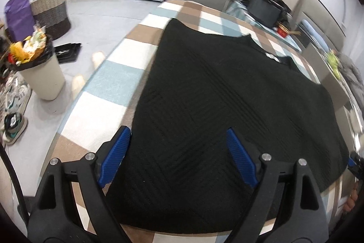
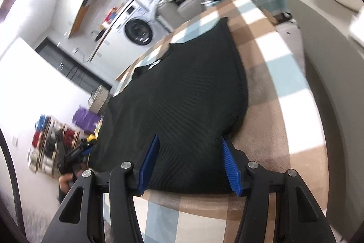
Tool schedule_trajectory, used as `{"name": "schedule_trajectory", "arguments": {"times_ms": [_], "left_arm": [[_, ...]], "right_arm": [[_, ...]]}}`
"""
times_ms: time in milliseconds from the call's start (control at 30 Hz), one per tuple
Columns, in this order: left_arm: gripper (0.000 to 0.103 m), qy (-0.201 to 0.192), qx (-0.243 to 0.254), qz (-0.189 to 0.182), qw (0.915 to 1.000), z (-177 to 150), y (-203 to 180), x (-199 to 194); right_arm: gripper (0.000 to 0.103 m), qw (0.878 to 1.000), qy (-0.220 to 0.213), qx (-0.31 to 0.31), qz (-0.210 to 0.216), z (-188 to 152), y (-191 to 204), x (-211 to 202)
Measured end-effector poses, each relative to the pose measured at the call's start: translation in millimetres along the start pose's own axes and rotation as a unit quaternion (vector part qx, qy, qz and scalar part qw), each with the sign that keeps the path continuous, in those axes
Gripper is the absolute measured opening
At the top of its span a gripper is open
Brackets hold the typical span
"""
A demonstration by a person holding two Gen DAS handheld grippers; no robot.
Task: Fold small clothes
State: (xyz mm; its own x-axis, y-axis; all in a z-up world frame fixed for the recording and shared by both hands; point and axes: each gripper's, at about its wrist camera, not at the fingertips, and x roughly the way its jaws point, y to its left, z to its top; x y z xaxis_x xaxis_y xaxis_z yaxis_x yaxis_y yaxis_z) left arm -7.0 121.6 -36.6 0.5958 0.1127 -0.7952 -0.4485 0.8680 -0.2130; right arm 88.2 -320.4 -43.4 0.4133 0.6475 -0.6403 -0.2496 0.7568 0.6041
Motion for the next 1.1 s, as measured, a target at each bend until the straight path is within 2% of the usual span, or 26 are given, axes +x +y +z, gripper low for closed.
{"name": "schedule_trajectory", "arguments": {"times_ms": [200,367,467,633,667,700,733,800,900,967,1100], "left_arm": [[0.084,-0.019,-0.028,-0.005,0.9994,9,4,-3],[0.084,-0.016,0.003,-0.004,0.9999,15,1,2],[0.084,-0.006,0.018,-0.005,0.9998,18,0,8],[0.084,-0.022,0.035,-0.016,0.999,26,-3,10],[0.084,-0.022,0.032,-0.022,0.999,28,-4,10],[0.084,-0.023,0.031,-0.03,0.9988,29,-6,11],[0.084,-0.024,0.031,-0.035,0.9986,29,-8,10],[0.084,-0.022,0.034,-0.044,0.9982,28,-13,10],[0.084,-0.019,0.045,-0.049,0.9976,24,-21,9],[0.084,-0.015,0.055,-0.046,0.9973,21,-26,8],[0.084,-0.008,0.06,-0.048,0.997,16,-30,9]], "right_arm": [[0.051,0.998,0.005,0.003,0.062,9,4,8],[0.049,0.999,0.035,-0.024,-0.01,8,11,22],[0.049,0.999,0.04,-0.012,-0.032,3,5,25],[0.049,0.999,0.043,0.01,-0.016,-1,-1,25],[0.045,0.999,0.043,0.012,-0.018,-1,-1,25],[0.036,0.999,0.044,0.012,-0.023,0,0,27],[0.031,0.998,0.047,0.006,-0.034,2,3,29],[0.012,0.998,0.042,-0.004,-0.056,0,6,28],[0.009,0.996,0.045,0.001,-0.083,-1,7,30],[0.008,0.992,0.052,-0.003,-0.116,-6,7,26],[0.011,0.986,0.055,-0.021,-0.158,-13,13,17]]}}
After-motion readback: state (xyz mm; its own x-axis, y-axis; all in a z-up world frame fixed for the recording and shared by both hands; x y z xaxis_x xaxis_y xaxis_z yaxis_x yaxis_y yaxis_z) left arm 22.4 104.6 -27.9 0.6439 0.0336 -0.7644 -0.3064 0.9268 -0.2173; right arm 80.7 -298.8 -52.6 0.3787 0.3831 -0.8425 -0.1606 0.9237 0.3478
